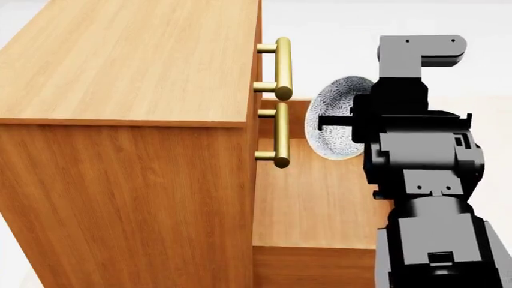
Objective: Put the bowl in the bottom drawer of the cabinet and close it.
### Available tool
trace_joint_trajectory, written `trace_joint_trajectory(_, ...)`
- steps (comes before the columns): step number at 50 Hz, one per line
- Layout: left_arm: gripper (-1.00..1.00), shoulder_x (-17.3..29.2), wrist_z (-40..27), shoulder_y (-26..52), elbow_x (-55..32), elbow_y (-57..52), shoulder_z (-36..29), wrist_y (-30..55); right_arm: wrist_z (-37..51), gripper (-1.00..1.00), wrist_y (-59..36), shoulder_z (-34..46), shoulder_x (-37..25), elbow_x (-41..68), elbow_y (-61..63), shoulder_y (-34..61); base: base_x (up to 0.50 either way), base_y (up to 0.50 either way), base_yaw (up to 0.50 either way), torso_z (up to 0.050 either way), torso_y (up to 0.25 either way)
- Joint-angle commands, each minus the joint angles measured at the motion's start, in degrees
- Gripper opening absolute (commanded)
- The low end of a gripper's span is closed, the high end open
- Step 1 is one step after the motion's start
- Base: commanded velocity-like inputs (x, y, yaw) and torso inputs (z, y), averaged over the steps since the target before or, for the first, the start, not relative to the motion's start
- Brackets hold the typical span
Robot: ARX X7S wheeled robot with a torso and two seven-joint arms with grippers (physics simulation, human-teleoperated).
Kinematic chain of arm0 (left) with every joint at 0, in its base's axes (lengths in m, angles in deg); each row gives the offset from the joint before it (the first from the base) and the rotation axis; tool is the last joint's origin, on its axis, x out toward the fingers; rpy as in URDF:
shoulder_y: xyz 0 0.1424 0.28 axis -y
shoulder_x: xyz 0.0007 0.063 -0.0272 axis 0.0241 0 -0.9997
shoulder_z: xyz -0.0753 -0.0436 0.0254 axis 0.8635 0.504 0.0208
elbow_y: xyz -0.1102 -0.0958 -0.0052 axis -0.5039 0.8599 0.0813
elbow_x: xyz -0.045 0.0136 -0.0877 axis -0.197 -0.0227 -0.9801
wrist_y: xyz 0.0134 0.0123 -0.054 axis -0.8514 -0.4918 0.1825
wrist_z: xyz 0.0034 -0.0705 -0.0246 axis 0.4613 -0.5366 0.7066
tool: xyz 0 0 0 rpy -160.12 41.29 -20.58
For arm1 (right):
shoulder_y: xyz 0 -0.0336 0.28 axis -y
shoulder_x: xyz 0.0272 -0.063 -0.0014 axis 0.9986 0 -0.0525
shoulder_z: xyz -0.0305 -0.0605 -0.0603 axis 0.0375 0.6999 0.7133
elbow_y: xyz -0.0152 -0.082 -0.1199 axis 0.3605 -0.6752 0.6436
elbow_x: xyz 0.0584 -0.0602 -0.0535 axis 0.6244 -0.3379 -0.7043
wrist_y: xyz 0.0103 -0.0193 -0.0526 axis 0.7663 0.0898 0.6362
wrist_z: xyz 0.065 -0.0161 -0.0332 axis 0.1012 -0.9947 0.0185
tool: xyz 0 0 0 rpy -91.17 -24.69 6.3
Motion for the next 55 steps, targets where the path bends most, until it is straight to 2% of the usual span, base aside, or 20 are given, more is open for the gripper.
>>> trace_joint_trajectory(1, 1.00, 0.1, -0.1, 0.1, -0.1, -0.1, -0.1, 0.1, -0.6, -1.00, 2.2, 0.4, 0.2, -0.7, -2.5, 0.4, 0.00, 0.00, 0.00, 0.000, 0.000)
trace_joint_trajectory(8, 1.00, 0.2, -0.1, 0.1, -0.2, 0.0, -0.1, -0.1, -2.1, -1.00, 3.7, 0.4, 0.5, -0.7, -6.5, 1.1, 0.00, 0.00, 0.00, 0.000, 0.000)
trace_joint_trajectory(19, 1.00, 0.4, -0.2, 0.0, -0.2, -0.1, -0.2, -0.2, -3.2, -1.00, 0.1, -0.1, 0.2, 0.3, -2.4, -0.5, 0.00, 0.00, 0.00, 0.000, 0.000)
trace_joint_trajectory(55, 1.00, 0.5, -0.5, 0.2, -0.3, 0.1, -0.5, -0.4, -6.5, -1.00, -1.8, -2.7, 0.4, 2.1, -7.1, 0.7, 0.00, 0.00, 0.00, 0.000, 0.001)
